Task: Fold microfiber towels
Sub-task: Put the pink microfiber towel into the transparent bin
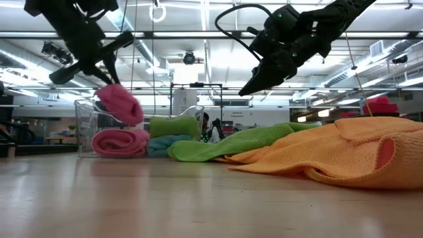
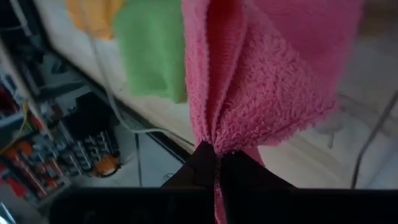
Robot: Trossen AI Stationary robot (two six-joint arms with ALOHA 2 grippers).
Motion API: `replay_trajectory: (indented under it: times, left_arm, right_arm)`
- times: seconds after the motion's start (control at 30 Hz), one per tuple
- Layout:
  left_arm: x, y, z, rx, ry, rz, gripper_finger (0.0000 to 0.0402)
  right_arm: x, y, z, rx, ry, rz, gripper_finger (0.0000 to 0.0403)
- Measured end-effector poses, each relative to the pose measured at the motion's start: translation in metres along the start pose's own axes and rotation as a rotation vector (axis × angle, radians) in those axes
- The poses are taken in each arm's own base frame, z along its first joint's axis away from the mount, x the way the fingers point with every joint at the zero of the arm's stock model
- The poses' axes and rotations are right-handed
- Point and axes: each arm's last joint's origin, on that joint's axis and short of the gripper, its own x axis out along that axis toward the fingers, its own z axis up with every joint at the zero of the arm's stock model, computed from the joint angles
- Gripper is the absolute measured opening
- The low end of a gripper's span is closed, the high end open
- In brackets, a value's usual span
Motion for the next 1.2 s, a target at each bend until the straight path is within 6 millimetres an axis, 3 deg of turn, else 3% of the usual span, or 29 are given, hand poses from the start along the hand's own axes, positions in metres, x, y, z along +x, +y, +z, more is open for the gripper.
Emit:
replay_trajectory:
  times: [0.37,0.47,0.83,1.2]
  left_arm:
    - [0.019,0.004,0.010,0.182,-0.011,-0.027,0.0012]
    - [0.024,0.010,0.013,0.166,-0.028,0.014,0.0014]
    - [0.040,-0.001,0.013,0.074,-0.089,-0.153,0.0014]
    - [0.042,-0.010,0.012,-0.141,-0.084,-0.265,0.0071]
  right_arm:
    - [0.000,0.000,0.001,0.014,-0.007,-0.003,0.0096]
    - [0.000,0.000,0.001,0.020,-0.009,-0.004,0.0096]
    - [0.000,0.000,0.001,0.051,-0.009,-0.004,0.0096]
    - [0.002,0.008,0.004,-0.002,-0.004,0.007,0.0096]
